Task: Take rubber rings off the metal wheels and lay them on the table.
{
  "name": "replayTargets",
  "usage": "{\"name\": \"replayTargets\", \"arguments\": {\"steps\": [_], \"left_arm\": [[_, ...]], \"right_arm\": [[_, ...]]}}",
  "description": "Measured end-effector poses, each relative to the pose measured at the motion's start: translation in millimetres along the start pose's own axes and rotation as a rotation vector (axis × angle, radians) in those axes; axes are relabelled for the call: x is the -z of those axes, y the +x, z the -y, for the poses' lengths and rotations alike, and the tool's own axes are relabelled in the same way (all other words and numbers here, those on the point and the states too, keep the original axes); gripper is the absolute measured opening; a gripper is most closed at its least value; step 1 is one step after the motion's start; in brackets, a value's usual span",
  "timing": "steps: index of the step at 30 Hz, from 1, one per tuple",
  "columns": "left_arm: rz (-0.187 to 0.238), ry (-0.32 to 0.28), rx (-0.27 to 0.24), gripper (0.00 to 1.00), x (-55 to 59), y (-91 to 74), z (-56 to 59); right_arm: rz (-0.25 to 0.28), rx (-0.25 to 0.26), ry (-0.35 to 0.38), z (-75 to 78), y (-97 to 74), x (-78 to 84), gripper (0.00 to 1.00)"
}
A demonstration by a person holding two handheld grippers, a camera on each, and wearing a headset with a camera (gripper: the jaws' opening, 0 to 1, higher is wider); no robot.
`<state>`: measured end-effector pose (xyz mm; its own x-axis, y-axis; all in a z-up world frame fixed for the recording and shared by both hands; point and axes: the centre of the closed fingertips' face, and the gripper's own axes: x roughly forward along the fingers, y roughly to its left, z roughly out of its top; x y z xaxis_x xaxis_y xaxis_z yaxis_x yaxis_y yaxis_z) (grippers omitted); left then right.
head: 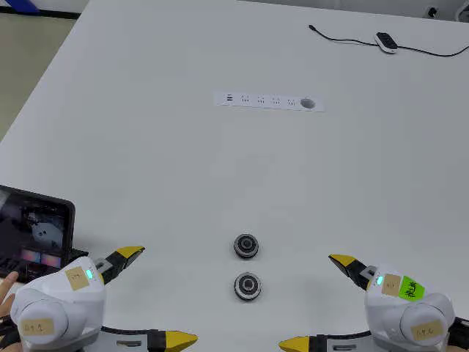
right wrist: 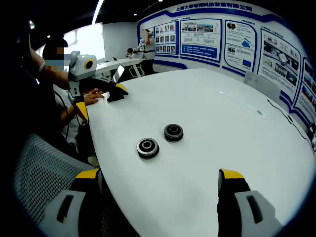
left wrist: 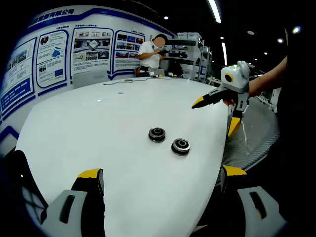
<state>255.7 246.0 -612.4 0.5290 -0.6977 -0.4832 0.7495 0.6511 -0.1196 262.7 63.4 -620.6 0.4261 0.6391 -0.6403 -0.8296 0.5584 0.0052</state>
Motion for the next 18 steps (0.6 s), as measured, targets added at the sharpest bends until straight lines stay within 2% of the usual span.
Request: {"name": "replayTargets", "arguments": {"steps": [18], "left_arm": [[-0.009, 0.000, 0.001, 1.00, 0.5, -0.4, -2.1]], "right_arm": [[-0.004, 0.008, 0.013, 1.6, -1.4, 2.1, 0.99]]}}
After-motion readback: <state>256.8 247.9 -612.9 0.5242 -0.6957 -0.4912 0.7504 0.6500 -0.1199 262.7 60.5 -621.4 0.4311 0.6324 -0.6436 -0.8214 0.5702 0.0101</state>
